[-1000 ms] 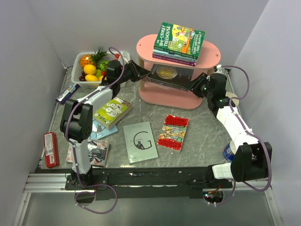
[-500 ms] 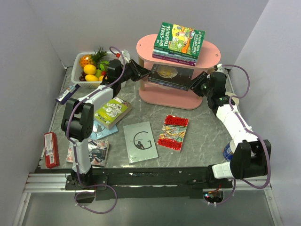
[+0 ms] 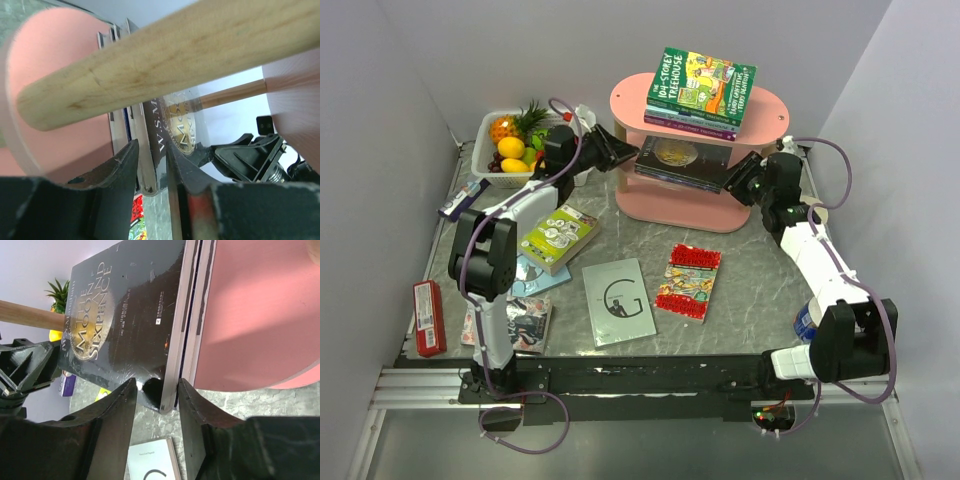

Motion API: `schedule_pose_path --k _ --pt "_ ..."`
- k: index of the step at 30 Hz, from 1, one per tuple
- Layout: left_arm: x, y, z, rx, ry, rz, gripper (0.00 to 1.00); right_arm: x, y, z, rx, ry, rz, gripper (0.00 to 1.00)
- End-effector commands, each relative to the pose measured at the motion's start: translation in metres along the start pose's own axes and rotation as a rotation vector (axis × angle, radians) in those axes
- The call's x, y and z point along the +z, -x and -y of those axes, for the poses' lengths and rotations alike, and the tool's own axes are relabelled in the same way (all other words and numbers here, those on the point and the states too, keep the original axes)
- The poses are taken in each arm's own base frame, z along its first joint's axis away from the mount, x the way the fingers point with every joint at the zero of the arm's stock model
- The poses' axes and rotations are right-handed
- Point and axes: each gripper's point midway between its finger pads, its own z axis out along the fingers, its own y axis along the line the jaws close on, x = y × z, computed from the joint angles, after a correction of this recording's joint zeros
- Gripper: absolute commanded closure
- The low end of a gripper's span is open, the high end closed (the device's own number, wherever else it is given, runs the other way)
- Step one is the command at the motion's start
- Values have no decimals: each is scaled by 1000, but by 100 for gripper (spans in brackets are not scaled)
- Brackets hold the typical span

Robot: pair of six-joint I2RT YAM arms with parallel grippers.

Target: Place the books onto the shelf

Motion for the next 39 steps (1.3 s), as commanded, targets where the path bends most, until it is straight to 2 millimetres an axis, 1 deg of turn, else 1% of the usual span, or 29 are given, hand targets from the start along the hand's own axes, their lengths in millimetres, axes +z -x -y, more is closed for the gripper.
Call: schedule_pose_path --k 1,3,4,5,6,7,8,9,10,11,12,13,14,15,16,17,18,19,20,22,24,25,26,28,29,31,34,37,39 --pt "-27 35 48 64 -95 71 65 -31 38 -28 -20 55 111 52" --pt "-41 49 53 75 -92 103 64 -41 39 -22 -14 26 115 51" --pt "-48 55 54 80 -89 124 64 -54 44 -26 -22 34 140 50" --pt "-64 64 60 87 -86 156 64 -61 46 -26 -36 28 164 50" --pt "-73 67 62 89 -78 173 62 -67 40 -19 -42 19 166 50" --pt "-81 74 60 91 -45 213 61 -84 41 -28 -52 56 199 50" --pt "-96 80 69 134 -17 249 60 -90 35 -31 -72 78 201 50" --pt "-104 73 47 92 109 234 60 -90 17 -22 -92 73 178 50" --pt "-110 71 42 97 166 246 60 -101 0 -36 -128 124 163 50" --pt "-122 68 38 119 238 279 60 -103 -13 -36 -165 136 148 50" --pt "-128 60 31 114 286 275 60 -99 -41 -28 -185 149 84 50" --pt "-137 46 21 100 345 255 59 -104 -66 -37 -212 204 33 50" --pt "-150 24 7 104 413 240 57 -103 -80 -38 -209 235 7 50" --pt "-156 9 0 101 444 223 54 -99 -111 -26 -211 242 -65 50" --pt "-164 -10 -10 96 480 195 53 -99 -135 -27 -212 289 -143 50" --pt "-179 -38 -22 79 515 161 52 -101 -156 -36 -215 343 -188 50" --pt "-190 -51 -34 60 558 157 47 -99 -179 -26 -221 333 -242 50" --pt "-200 -66 -41 43 572 141 44 -94 -195 -20 -223 315 -283 49" --pt "-219 -91 -55 -4 597 122 42 -99 -216 -24 -245 340 -335 48" --pt "-229 -123 -55 -41 551 65 38 -95 -242 -16 -264 325 -393 46" --pt "-241 -155 -55 -77 518 21 35 -95 -259 -22 -266 365 -441 43" --pt "-239 -175 -48 -69 485 -31 35 -91 -272 -15 -268 338 -482 43" --pt "-243 -191 -50 -85 480 -51 35 -90 -278 -15 -252 334 -508 42" --pt "-239 -214 -43 -85 436 -98 37 -85 -289 -15 -241 343 -539 40" --pt "-240 -226 -50 -101 450 -121 37 -83 -292 -13 -229 334 -549 40" --pt "-240 -240 -59 -92 484 -147 40 -76 -301 -5 -226 302 -570 39" --pt "-250 -255 -87 -106 603 -184 42 -67 -305 2 -234 260 -571 39" --pt "-260 -258 -101 -118 676 -174 44 -64 -301 2 -253 236 -556 39" --pt "-264 -248 -99 -100 684 -117 43 -69 -299 10 -265 209 -542 39"
